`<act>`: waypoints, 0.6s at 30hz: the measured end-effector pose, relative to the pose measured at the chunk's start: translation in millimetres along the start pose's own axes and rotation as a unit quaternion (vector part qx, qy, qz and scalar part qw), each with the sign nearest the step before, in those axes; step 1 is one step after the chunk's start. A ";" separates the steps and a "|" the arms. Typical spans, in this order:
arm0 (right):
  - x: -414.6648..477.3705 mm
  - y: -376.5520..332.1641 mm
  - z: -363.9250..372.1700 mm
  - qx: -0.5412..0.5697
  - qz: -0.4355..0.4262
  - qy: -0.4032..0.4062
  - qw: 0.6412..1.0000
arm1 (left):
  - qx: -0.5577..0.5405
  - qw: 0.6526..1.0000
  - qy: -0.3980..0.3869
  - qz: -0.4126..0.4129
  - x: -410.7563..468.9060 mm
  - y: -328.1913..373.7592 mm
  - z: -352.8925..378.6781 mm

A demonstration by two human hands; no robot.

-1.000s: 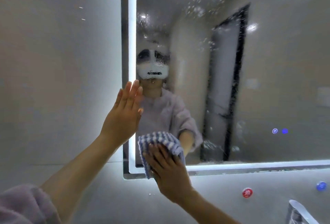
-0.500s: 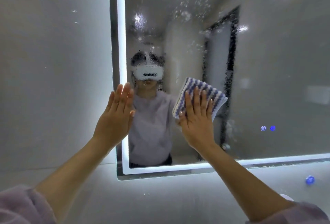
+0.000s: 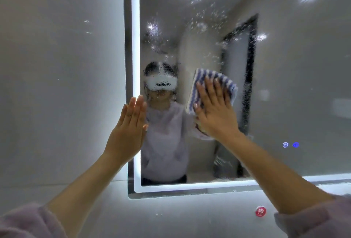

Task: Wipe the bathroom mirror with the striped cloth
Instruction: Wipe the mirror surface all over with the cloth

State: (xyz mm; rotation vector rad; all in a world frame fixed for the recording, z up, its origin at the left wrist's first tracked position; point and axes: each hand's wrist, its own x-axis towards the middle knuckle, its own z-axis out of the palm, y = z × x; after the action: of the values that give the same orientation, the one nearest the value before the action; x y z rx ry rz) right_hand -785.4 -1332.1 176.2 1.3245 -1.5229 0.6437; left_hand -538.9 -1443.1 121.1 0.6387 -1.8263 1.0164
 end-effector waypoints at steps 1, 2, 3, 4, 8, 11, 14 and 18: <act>11.7 1.4 -2.5 0.003 0.020 0.004 1.000 | -0.002 1.000 -0.001 -0.001 -0.1 0.1 0.2; 18.7 -0.4 -3.8 0.008 0.038 0.006 0.999 | -0.003 1.000 -0.003 -0.002 -0.4 0.1 0.4; 22.1 -5.1 -4.2 0.011 0.050 0.010 0.999 | -0.003 1.000 -0.006 -0.005 -0.1 0.1 0.8; 21.0 -11.0 -4.0 0.015 0.053 0.011 0.998 | -0.001 1.000 -0.010 -0.008 0.2 0.3 1.2; -18.5 -35.1 2.3 0.029 -0.058 -0.011 0.998 | 0.001 1.000 -0.012 -0.015 1.1 2.3 0.7; -53.8 -38.1 11.9 -0.001 -0.193 -0.034 0.981 | 0.010 1.000 -0.018 -0.012 0.3 1.4 -0.7; -35.1 -25.9 9.7 -0.035 -0.222 -0.030 0.974 | 0.020 1.000 -0.022 -0.010 0.9 1.0 -2.1; 44.0 -20.8 -15.9 0.001 -0.093 0.009 0.996 | 0.023 1.000 -0.015 -0.016 1.4 2.7 -3.2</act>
State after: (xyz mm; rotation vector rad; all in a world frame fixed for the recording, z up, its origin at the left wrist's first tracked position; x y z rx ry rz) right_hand -757.3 -1342.5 217.8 1.4390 -1.3648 0.5371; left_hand -540.2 -1439.0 122.1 0.7107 -1.8179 1.0351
